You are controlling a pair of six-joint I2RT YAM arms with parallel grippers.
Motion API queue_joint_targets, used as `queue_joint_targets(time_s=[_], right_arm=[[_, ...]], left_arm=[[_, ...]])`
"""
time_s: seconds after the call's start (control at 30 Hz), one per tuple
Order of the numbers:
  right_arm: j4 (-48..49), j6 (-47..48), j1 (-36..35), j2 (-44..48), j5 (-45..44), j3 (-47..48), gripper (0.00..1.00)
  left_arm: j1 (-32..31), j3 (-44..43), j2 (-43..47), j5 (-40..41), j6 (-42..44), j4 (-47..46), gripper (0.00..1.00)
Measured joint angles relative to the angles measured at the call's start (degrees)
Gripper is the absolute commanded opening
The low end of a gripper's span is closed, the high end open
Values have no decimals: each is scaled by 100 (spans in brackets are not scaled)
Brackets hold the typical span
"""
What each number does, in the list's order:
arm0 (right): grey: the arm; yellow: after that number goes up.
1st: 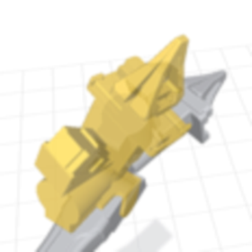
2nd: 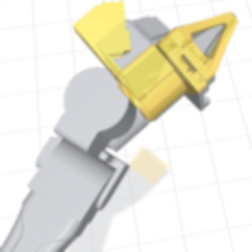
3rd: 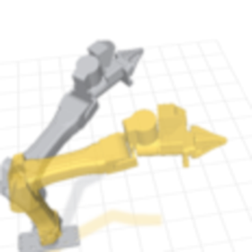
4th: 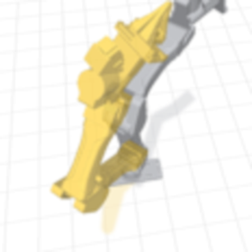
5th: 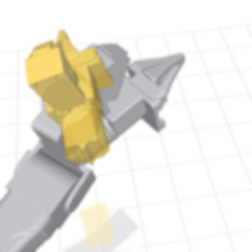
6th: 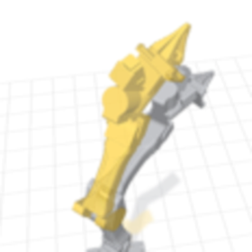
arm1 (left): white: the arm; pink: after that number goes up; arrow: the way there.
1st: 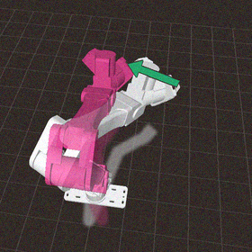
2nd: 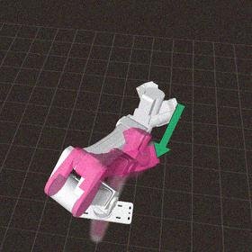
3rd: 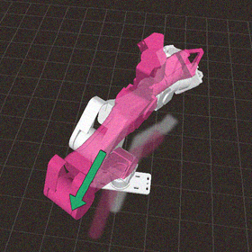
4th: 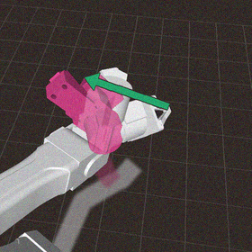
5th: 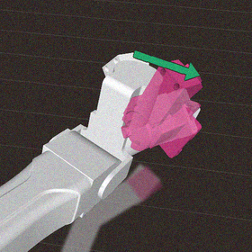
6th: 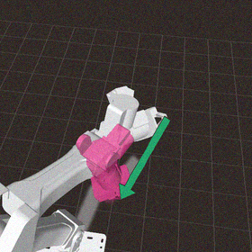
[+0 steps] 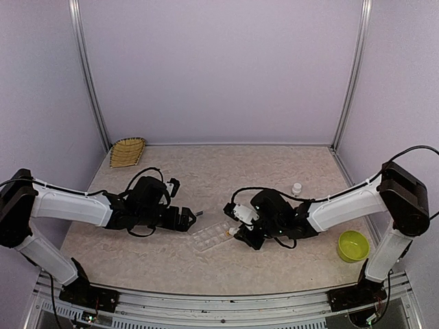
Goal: Sort the pills into containers
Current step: Pour the pill into the compartment of the pill container.
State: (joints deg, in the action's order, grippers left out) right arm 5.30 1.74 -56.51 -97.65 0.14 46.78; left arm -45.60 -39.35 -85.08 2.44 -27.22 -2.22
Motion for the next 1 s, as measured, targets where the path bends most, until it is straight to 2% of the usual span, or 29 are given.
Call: queue_joint_targets(time_s=[1.0], right_arm=[[2116,-164,0,125,203,-1150,3]], left_arm=[[-22,-2,70,59,2,13,99]])
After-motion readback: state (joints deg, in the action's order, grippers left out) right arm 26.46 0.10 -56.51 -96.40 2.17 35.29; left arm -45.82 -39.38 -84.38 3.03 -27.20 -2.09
